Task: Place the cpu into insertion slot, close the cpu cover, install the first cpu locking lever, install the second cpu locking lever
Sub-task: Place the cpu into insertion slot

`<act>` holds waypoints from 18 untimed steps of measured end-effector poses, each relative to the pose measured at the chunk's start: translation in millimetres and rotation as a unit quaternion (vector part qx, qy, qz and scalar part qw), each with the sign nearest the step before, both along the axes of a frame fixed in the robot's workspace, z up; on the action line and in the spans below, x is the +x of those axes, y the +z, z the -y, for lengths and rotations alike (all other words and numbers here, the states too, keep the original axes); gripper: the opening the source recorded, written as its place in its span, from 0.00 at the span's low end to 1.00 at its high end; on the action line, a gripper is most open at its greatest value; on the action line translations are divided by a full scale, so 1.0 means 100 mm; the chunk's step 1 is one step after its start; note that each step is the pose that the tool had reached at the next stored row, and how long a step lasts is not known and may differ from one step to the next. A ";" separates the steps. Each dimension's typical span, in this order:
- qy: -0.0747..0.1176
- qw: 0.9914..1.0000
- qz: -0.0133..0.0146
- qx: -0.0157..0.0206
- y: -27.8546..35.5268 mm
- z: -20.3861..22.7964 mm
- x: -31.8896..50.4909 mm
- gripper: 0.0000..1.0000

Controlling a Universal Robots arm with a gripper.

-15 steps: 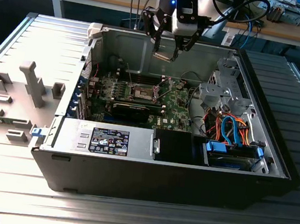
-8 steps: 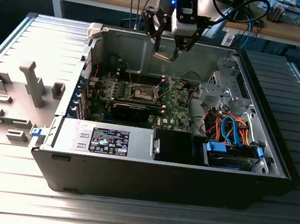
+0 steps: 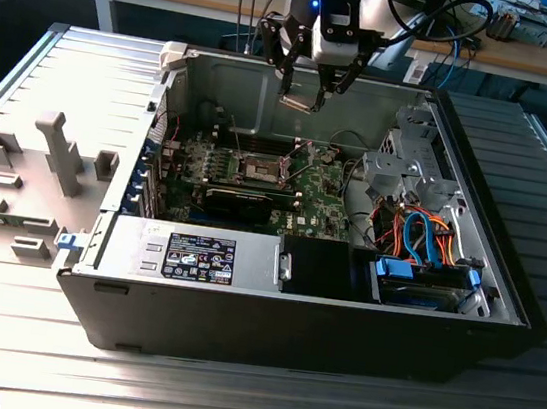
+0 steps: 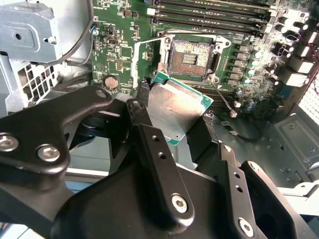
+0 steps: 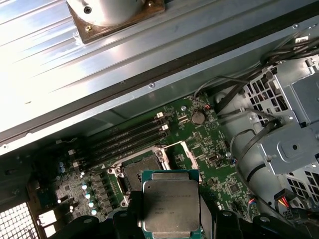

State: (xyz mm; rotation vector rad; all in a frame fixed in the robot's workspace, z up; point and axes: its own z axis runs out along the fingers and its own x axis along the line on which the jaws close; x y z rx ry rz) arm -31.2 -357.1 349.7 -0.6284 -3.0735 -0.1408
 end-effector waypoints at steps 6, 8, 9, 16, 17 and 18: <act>-0.004 1.000 0.000 0.000 0.000 0.000 0.000 0.55; -0.006 1.000 0.000 0.000 0.000 0.000 0.000 0.55; -0.006 1.000 0.000 0.000 0.000 0.000 0.000 0.55; -0.011 1.000 0.000 0.000 0.000 0.000 0.000 0.55; -0.011 1.000 0.000 0.000 0.000 0.000 0.000 0.55; -0.012 1.000 0.000 0.000 0.000 0.000 0.000 0.55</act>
